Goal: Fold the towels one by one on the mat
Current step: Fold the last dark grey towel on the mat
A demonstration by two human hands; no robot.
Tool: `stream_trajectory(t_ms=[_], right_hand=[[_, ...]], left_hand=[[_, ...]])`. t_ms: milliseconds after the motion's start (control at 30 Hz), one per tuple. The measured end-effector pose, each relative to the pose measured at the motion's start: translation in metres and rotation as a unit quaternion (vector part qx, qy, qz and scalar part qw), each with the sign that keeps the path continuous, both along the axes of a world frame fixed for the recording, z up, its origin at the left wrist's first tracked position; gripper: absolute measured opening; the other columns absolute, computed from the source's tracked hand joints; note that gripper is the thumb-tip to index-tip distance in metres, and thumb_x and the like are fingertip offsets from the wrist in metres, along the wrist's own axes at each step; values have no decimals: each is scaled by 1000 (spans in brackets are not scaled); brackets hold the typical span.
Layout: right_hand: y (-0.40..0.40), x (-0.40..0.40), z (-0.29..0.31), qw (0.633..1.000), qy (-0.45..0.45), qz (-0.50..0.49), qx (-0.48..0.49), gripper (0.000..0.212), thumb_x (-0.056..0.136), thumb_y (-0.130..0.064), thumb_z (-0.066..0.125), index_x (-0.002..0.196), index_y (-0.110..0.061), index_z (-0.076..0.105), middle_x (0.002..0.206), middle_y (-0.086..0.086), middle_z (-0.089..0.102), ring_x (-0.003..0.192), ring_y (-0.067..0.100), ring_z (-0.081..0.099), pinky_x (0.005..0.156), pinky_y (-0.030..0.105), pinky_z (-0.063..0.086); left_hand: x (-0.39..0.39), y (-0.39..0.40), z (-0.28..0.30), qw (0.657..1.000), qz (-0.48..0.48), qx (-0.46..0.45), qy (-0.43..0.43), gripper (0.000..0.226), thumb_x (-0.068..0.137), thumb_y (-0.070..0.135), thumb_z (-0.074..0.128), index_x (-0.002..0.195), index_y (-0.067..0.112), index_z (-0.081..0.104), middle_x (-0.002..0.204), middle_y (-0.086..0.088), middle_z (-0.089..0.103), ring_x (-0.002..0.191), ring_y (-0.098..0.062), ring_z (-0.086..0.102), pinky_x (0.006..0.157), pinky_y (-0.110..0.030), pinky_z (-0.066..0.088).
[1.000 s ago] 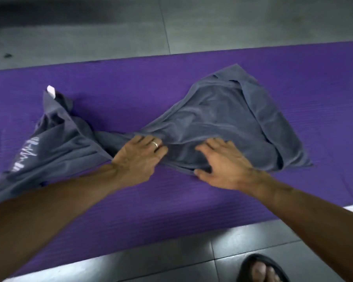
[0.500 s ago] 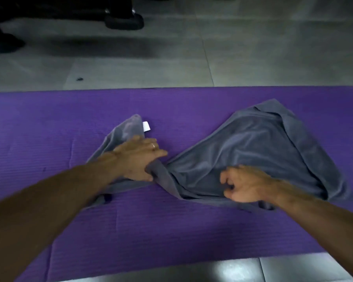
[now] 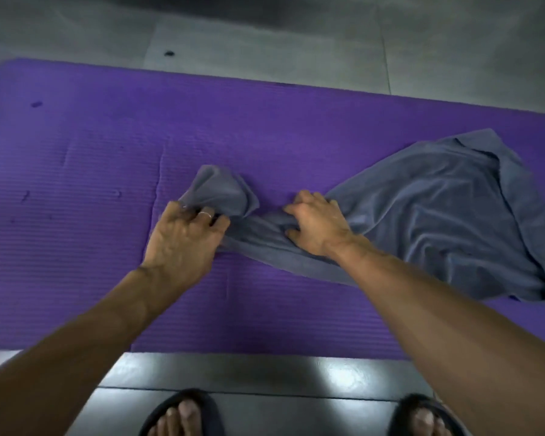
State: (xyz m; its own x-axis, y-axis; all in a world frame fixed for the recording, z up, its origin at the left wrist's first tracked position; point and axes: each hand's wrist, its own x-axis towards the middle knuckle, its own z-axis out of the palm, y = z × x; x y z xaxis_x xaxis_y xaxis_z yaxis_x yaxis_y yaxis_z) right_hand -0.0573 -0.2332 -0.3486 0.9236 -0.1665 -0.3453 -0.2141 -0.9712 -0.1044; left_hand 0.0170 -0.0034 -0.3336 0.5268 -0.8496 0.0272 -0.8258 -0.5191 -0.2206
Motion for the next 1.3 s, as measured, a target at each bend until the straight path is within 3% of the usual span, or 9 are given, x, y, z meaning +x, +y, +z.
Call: stream_trajectory(t_ms=[267,367,533,667,733,800,967,1133,1300], right_hand=[[-28,4,13,992,-88,-82,46,22,85,-24,61,106,-21,64,110,9,66,106,32,61,87,41,49],[-29,14,27,998,50,19,22,31,83,-32,62,114,-27,64,116,3,59,114,27,56,94,38,46],[18,64,26,979,-15,-5,204,49,94,-33,57,139,-17,50,130,6,61,117,22,58,104,34,42],[63,84,0,982,-4,47,181,45,92,-27,59,134,-11,52,121,15,64,113,33,58,94,39,47],[67,92,-6,983,-5,54,177,36,89,-20,59,124,-13,61,118,14,66,111,32,59,92,37,48],[58,105,-3,980,-1,32,196,29,87,-18,62,116,-15,68,113,10,69,108,27,63,92,35,49],[52,126,5,967,27,46,248,30,84,-36,72,110,-21,70,101,-2,70,96,13,64,94,31,50],[89,117,-3,963,32,167,210,23,86,-27,64,105,-13,68,90,1,68,88,23,63,82,39,52],[107,113,-6,945,62,194,256,20,83,-28,70,96,-16,62,85,0,58,83,21,57,75,34,47]], left_hand=[[-59,62,-12,997,35,-3,76,64,37,10,87,99,9,73,80,-6,67,67,-26,67,34,-26,41],[-58,67,-11,995,2,-29,90,41,59,35,77,95,17,72,87,0,70,71,-19,68,43,-28,49],[-44,52,5,970,134,-201,39,23,76,36,63,87,15,63,86,-4,60,78,-28,57,64,-38,48],[-29,43,3,952,247,-83,163,88,69,51,70,143,34,26,127,-7,51,103,-30,58,81,-41,51],[-25,37,0,956,235,-11,175,79,79,43,60,145,39,16,130,-2,51,105,-29,61,80,-38,50],[-22,39,-1,946,273,-41,169,50,85,32,52,134,31,40,118,2,61,98,-27,64,73,-37,50],[-56,106,-13,838,470,-139,238,14,80,30,60,81,26,47,79,1,64,84,-31,65,61,-31,40],[-52,142,-16,663,565,-366,328,53,71,33,80,115,32,51,94,12,63,87,-13,64,74,-27,47],[-12,109,-23,770,502,-188,347,81,76,46,74,142,17,36,129,-7,52,118,-26,53,99,-42,45]])
